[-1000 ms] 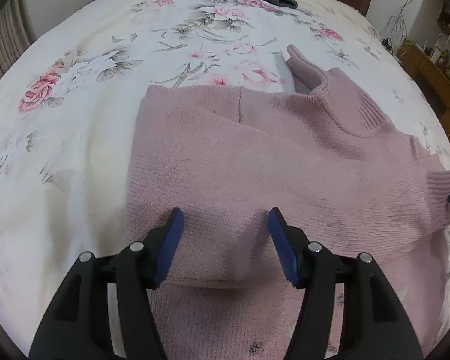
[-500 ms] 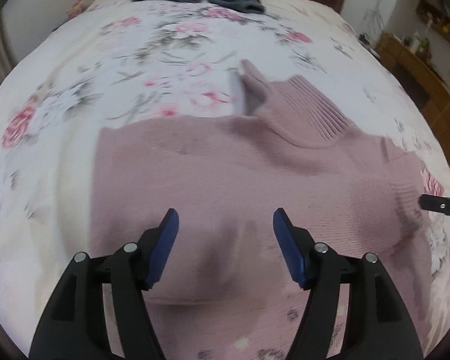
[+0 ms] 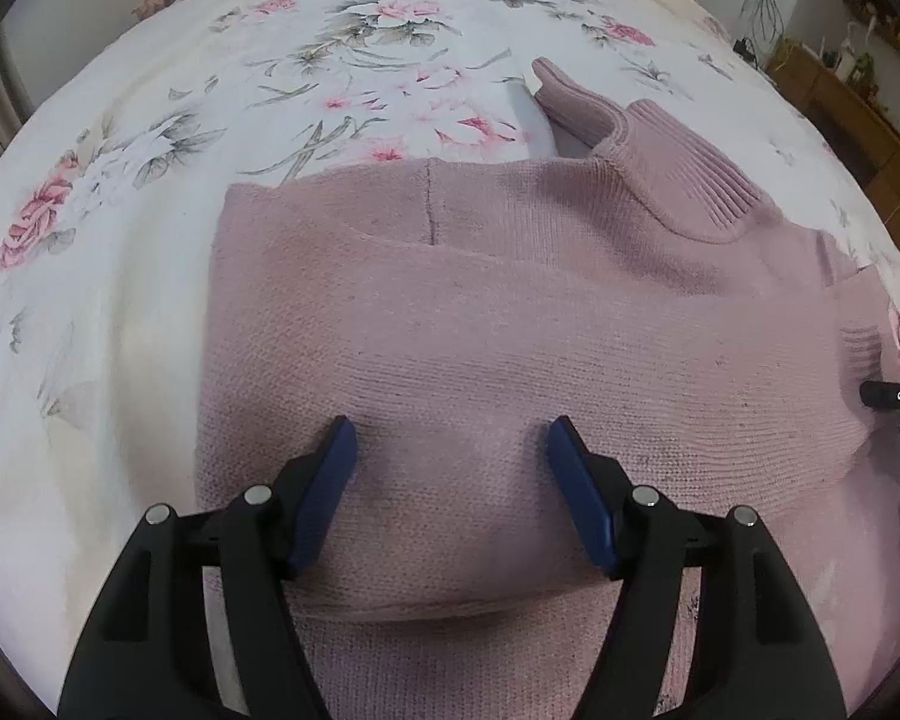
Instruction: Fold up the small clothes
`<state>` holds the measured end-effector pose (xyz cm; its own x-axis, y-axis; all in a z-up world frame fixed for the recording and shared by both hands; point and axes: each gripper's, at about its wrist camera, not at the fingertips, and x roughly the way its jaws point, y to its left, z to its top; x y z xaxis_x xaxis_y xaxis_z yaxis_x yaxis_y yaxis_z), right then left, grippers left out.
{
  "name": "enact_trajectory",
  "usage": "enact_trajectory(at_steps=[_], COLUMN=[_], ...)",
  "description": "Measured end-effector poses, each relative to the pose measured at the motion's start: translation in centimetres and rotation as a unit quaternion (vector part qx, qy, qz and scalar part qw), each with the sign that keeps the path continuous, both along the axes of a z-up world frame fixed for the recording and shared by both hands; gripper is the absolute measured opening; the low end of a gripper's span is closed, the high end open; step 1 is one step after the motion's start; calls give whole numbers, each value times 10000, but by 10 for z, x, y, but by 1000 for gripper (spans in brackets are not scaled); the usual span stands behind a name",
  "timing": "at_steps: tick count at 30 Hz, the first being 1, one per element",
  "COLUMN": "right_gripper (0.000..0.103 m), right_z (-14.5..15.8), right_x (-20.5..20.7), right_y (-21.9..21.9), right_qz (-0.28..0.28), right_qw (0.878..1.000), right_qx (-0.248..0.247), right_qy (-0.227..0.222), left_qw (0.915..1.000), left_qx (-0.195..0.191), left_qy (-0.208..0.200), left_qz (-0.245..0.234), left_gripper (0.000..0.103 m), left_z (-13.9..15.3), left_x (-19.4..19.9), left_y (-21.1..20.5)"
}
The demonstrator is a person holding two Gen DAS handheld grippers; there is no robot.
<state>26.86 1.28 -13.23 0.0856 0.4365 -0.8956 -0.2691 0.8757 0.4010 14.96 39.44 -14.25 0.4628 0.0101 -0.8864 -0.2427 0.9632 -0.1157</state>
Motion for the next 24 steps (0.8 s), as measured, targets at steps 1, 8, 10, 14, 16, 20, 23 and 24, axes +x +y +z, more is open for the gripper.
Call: enact_trajectory(at_steps=[1,8,10,14,16,20,23,24], right_gripper=[8,36,36,47,52,57,58,58], right_z=[3,37,41,41,38,23,6,0], right_x=[-1,34,54,100,123,158,177,181], right_y=[3,30,45,80,101,131,144,146], right_qz=[84,248,311,303,286,295,174,158], right_qw=[9999,9984,9980,9980,9975,9975,9984,9984], right_qx=[-84,-98,-45,297,444,391,441,484], right_qy=[-45,-493,-555,-479,-470,-501,-311,-234], left_qw=[10000,9993,9991,9980,9972,9971,9959,9942], left_qx=[1,-179,-213,-394,-593,-738,-905,-1066], left_qy=[14,-323,-358,-488,-425,-109,43,54], left_qz=[-11,52,62,-121,-182,-135,63,134], left_gripper=[67,73,73,79,80,81,81,79], left_z=[1,34,41,52,50,32,19,15], left_x=[0,23,47,99,124,172,192,199], left_y=[-1,10,12,3,-1,-6,1,5])
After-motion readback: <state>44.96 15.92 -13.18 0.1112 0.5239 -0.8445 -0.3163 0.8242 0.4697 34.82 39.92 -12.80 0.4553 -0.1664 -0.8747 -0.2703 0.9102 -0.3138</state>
